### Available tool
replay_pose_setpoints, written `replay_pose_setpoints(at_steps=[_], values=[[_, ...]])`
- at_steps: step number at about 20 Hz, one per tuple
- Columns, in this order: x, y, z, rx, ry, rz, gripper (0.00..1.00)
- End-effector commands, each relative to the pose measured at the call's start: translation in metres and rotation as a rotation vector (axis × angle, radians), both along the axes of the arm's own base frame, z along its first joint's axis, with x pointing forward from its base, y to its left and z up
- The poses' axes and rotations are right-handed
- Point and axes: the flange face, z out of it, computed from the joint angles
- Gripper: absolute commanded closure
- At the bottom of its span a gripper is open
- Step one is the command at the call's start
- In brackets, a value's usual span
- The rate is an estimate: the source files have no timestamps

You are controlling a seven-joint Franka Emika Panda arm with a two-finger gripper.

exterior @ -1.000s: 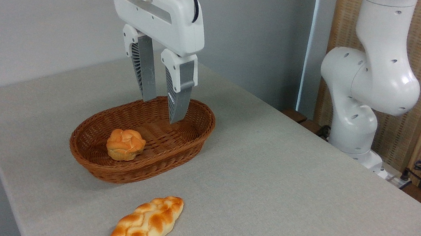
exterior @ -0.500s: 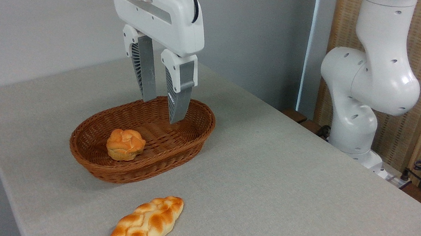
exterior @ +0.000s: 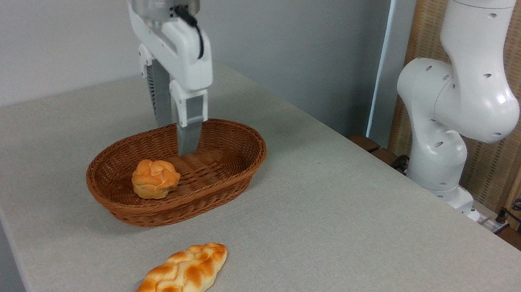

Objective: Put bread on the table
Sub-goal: 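Lower the gripper into the basket onto the round orange bun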

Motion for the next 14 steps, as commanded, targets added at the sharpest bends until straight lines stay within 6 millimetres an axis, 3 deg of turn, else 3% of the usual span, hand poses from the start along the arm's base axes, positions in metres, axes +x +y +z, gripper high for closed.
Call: replay_pose_setpoints(at_steps=[1,4,8,14], values=[[-0.013,-0.029,-0.021,-0.013,-0.024,-0.036,0.00],[-0.016,-0.054,-0.044,-0.014,-0.051,-0.090,0.00],[-0.013,-0.084,-0.091,-0.010,-0.013,-0.202,0.00],[-0.001,-0.082,-0.109,-0.016,-0.045,-0.374,0.00]])
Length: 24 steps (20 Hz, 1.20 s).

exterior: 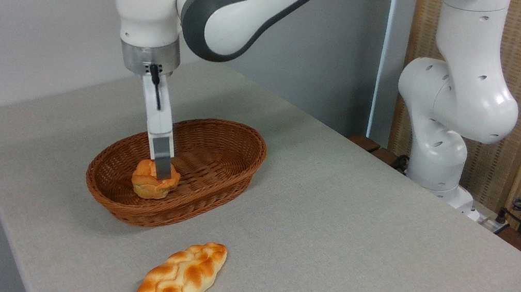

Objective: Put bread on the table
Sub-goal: 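Lower the gripper into the basket onto the round orange bun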

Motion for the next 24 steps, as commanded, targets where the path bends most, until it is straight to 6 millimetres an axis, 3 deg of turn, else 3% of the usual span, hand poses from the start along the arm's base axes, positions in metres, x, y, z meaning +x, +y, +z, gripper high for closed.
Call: replay_pose_setpoints(at_steps=[1,10,11,13,14,17,20,24], values=[[0.008,0.004,-0.006,-0.007,-0.032,-0.084,0.00],[0.020,0.006,-0.025,0.045,-0.073,-0.133,0.03],[0.020,0.006,-0.025,0.046,-0.074,-0.134,0.12],[0.020,0.007,-0.027,0.046,-0.067,-0.132,0.46],[0.021,0.008,-0.027,0.046,-0.067,-0.131,0.56],[0.021,0.008,-0.027,0.046,-0.067,-0.131,0.66],[0.021,0.008,-0.028,0.047,-0.066,-0.137,0.67],[0.020,0.011,-0.024,0.050,-0.065,-0.147,0.76]])
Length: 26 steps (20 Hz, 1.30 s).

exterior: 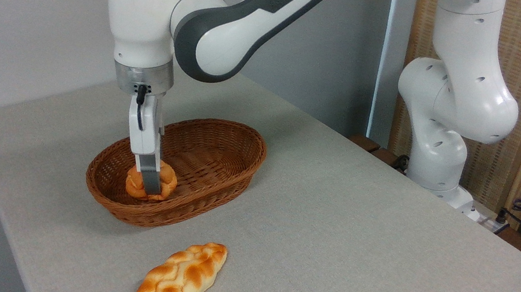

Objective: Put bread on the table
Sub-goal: 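Lower the gripper into the basket onto the round orange bun, then close the gripper on the round bun and lift it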

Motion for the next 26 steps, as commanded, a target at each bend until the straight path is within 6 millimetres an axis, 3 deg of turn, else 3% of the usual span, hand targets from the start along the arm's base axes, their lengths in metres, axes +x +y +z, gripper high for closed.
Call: replay_pose_setpoints(at_steps=[1,5,12,14,17,20,24,26], values=[[0.003,0.003,0.004,0.000,-0.014,-0.011,0.77],[-0.002,0.007,0.017,0.008,0.025,-0.005,0.86],[-0.007,0.014,0.042,0.029,0.077,-0.002,0.87],[-0.007,0.028,0.050,0.032,0.080,0.022,0.86],[-0.012,0.029,0.052,0.042,0.110,0.020,0.87],[-0.016,0.034,0.068,0.043,0.089,0.029,0.86],[-0.018,0.060,0.095,0.042,0.040,0.053,0.86],[-0.021,0.091,0.116,0.038,0.006,0.045,0.86]])
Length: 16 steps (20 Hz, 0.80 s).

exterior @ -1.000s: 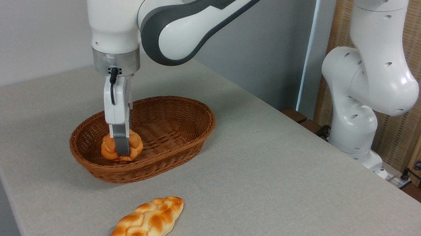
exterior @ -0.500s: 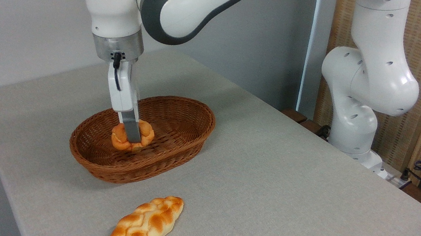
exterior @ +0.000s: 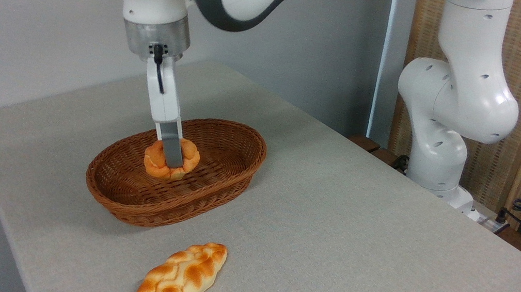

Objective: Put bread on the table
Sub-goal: 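Close the gripper on the round bun and lift it, then carry the bun out of the basket and lower it onto the table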

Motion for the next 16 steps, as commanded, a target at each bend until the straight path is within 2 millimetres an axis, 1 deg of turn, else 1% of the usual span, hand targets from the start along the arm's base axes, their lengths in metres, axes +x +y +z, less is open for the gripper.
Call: replay_pose_setpoints(at_steps=[1,2,4,5,7,9,11,12,14,15,16], values=[[-0.013,0.047,0.038,0.002,-0.021,-0.041,0.86],[-0.015,0.061,0.042,0.001,-0.016,-0.057,0.86],[-0.013,0.093,0.042,0.000,-0.017,-0.079,0.86],[-0.013,0.112,0.039,0.000,-0.013,-0.086,0.85],[-0.015,0.145,0.028,-0.002,0.002,-0.136,0.84],[-0.018,0.171,0.011,0.010,0.025,-0.175,0.82],[-0.016,0.196,0.002,0.089,0.018,-0.203,0.80],[-0.016,0.210,-0.004,0.121,0.010,-0.204,0.77],[-0.014,0.230,-0.015,0.159,-0.018,-0.238,0.67],[-0.013,0.236,-0.021,0.168,-0.022,-0.248,0.54],[-0.013,0.245,-0.025,0.180,-0.024,-0.243,0.46]])
